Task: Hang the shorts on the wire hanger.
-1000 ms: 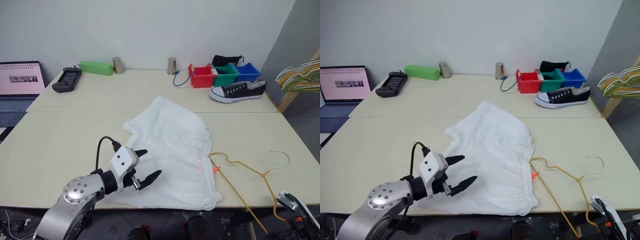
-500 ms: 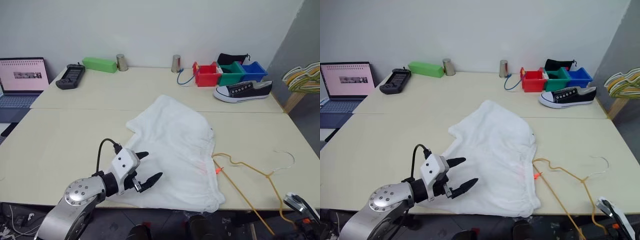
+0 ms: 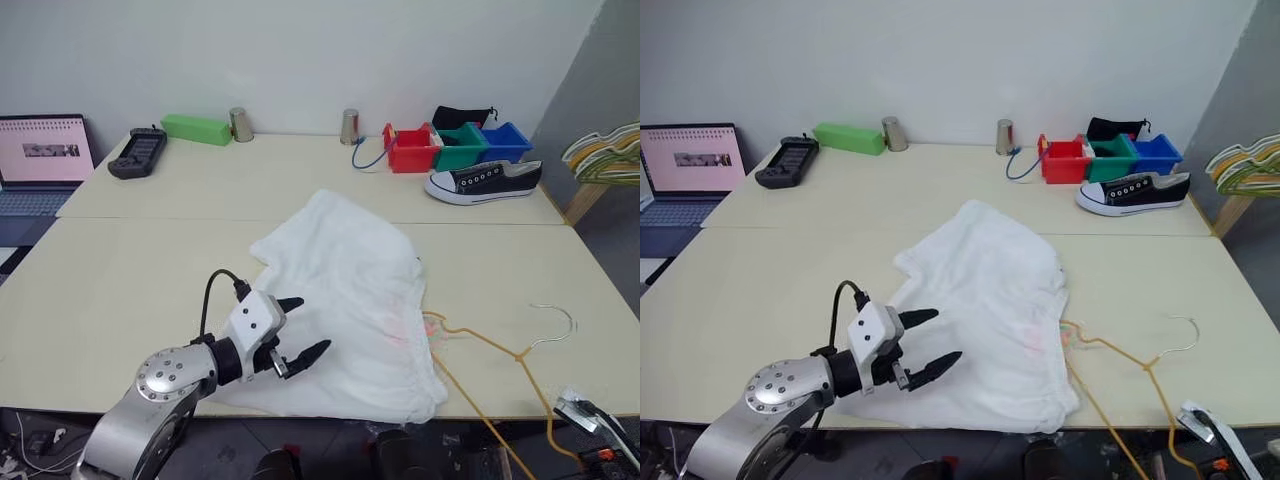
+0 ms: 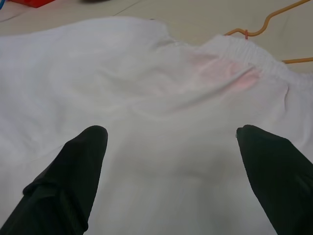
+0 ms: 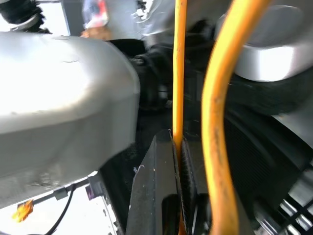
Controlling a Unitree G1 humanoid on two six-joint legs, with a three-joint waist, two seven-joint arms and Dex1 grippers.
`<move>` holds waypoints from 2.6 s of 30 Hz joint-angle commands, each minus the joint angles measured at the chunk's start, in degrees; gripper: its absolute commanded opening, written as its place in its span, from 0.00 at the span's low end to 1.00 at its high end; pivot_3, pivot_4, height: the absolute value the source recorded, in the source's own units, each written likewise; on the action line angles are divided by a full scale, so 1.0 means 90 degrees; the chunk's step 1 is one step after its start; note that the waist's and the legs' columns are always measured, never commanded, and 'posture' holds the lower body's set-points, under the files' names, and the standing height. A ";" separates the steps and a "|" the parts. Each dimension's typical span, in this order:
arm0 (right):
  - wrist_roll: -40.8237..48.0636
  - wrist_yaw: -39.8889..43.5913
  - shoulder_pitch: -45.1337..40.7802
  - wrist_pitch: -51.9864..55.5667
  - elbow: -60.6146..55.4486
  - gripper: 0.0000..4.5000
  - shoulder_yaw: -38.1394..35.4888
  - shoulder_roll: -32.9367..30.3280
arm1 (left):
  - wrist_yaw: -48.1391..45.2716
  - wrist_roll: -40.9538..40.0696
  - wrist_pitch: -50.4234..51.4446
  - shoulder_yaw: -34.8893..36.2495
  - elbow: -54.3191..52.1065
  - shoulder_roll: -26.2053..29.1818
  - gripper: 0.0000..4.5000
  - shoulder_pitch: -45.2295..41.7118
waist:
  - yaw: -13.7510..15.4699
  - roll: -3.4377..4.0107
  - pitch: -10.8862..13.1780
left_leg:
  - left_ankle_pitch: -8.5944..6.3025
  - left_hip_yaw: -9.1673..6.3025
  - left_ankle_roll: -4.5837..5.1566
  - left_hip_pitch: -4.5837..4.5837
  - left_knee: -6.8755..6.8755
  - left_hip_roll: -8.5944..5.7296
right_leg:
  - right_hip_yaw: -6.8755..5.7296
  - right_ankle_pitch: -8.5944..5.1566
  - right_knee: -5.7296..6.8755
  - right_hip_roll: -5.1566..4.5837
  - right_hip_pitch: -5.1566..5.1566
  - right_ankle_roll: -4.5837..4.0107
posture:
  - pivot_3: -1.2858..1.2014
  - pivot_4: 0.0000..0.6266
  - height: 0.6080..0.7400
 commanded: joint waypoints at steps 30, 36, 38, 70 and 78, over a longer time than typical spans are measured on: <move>-0.0010 -0.0944 -0.2974 0.0073 0.0239 0.00 0.1654 0.0709 | 0.0127 0.0175 -0.0160 -0.0202 -0.0063 0.0003 1.00 -0.0179 | 0.0009 0.0004 0.0003 | 0.0018 0.0002 0.0032 0.0001 0.0001 0.0001 | 0.0008 0.0001 0.0009 0.0002 0.0023 0.0010 | 0.40 0.15 1.00; 0.1313 -0.1647 -0.3639 0.1550 0.0928 0.00 0.1670 0.1279 | 0.0081 0.0341 -0.0290 -0.0247 -0.0037 0.0084 1.00 -0.0169 | 0.0011 0.0012 0.0004 | 0.0018 -0.0002 0.0032 -0.0005 0.0001 0.0002 | 0.0011 0.0001 0.0009 0.0011 0.0024 0.0009 | 0.41 0.15 1.00; 0.1590 -0.1832 -0.3445 0.1550 0.0818 0.00 0.1749 0.1167 | 0.0065 0.0338 -0.0310 -0.0209 -0.0026 0.0111 1.00 -0.0161 | 0.0028 0.0014 0.0004 | 0.0018 -0.0001 0.0033 -0.0008 0.0002 -0.0002 | 0.0015 0.0003 0.0010 0.0010 0.0023 0.0014 | 0.41 0.15 1.00; 0.6158 -0.7192 -0.3778 -0.0199 0.2742 0.00 0.2371 0.1830 | -0.0123 0.0510 -0.0655 -0.0247 0.0171 0.0196 1.00 -0.0186 | 0.0025 0.0052 -0.0022 | 0.0019 -0.0010 0.0037 -0.0048 0.0029 0.0030 | 0.0025 0.0028 0.0015 0.0055 0.0000 0.0053 | 0.41 0.12 1.00; 0.5522 -0.6700 -0.4018 -0.0181 0.2689 0.00 0.2137 0.2036 | -0.0139 0.0557 -0.0700 -0.0297 0.0169 0.0161 1.00 -0.0164 | 0.0016 0.0066 -0.0030 | 0.0018 -0.0006 0.0037 -0.0048 0.0032 0.0084 | 0.0030 0.0036 0.0022 0.0110 -0.0007 0.0035 | 0.41 0.11 1.00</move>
